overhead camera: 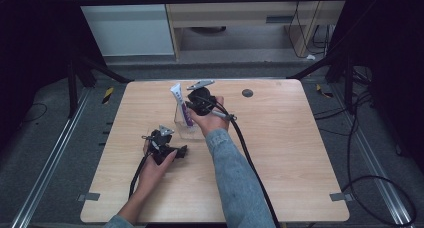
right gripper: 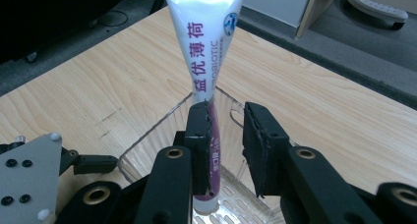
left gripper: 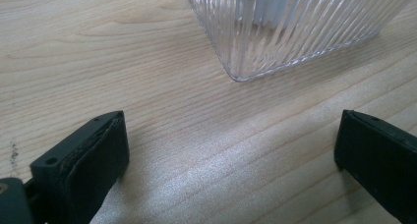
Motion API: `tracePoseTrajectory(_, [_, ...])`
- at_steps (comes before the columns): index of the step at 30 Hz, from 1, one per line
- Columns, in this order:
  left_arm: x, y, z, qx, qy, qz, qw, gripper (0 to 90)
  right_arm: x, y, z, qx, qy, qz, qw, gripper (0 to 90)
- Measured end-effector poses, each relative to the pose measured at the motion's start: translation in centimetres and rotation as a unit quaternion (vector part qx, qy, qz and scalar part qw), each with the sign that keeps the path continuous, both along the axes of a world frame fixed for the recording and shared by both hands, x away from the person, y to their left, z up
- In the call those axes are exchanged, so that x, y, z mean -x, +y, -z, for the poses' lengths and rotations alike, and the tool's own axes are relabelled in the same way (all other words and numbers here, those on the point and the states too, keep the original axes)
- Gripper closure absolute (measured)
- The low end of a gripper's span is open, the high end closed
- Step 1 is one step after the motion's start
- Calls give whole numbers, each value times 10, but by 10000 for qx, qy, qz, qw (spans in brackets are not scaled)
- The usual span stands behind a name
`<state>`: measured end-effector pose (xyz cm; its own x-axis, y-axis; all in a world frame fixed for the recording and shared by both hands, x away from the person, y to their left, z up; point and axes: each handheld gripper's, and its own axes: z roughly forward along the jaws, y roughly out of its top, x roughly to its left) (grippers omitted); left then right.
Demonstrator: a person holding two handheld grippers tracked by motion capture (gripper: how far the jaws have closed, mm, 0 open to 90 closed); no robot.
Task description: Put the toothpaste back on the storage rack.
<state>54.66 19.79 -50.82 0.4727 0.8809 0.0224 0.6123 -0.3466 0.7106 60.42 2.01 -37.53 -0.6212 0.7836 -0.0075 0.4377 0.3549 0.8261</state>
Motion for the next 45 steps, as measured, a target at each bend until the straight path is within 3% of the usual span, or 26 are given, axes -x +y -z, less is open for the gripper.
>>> tracePoseTrajectory(45, [0, 0, 0, 13, -1, -13, 10000, 0, 9, -57, -7, -135, -39, 462, 9988, 711])
